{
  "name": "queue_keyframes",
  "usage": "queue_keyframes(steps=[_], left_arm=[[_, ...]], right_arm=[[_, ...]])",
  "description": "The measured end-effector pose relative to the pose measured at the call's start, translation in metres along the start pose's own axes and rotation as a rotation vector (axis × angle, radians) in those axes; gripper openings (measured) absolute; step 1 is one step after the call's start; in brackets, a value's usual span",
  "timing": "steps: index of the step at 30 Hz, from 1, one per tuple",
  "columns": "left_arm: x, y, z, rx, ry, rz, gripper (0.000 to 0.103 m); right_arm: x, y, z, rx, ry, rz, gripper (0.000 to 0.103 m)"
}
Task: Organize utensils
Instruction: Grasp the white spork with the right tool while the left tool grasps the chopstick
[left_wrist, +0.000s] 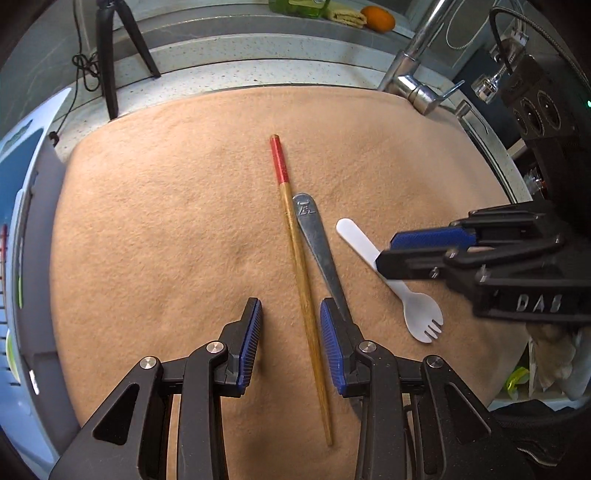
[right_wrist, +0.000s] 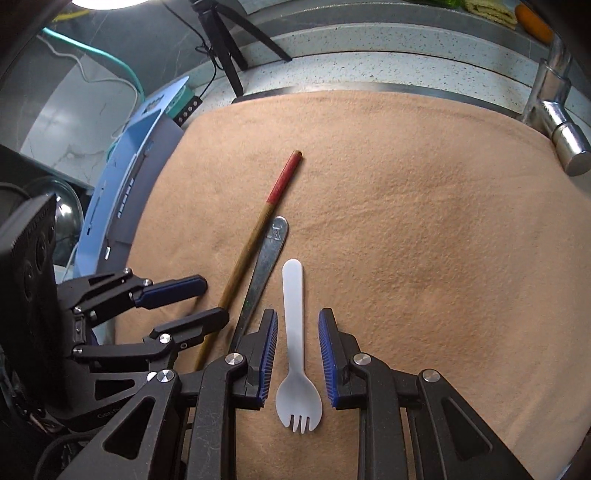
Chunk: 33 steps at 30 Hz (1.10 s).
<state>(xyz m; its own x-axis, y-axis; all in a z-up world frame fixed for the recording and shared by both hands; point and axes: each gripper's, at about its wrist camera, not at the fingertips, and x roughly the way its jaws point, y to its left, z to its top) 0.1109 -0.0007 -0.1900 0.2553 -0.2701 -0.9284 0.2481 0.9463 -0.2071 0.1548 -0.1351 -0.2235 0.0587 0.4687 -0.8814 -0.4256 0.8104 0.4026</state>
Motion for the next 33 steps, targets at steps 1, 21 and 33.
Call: queue_keyframes(steps=[1,21,33], left_arm=[[0.002,-0.002,0.002,0.004,0.001,0.003,0.031],[-0.001,0.023,-0.001,-0.099,-0.061,-0.017,0.005],[-0.027,0.043,-0.009,-0.190,-0.143,-0.081,0.005]], right_arm=[[0.002,0.000,0.000,-0.001,0.005,0.001,0.021],[0.006,0.010,-0.012,-0.021,-0.055,-0.103,0.010],[-0.022,-0.006,-0.005,0.135,-0.154,-0.005,0.010]])
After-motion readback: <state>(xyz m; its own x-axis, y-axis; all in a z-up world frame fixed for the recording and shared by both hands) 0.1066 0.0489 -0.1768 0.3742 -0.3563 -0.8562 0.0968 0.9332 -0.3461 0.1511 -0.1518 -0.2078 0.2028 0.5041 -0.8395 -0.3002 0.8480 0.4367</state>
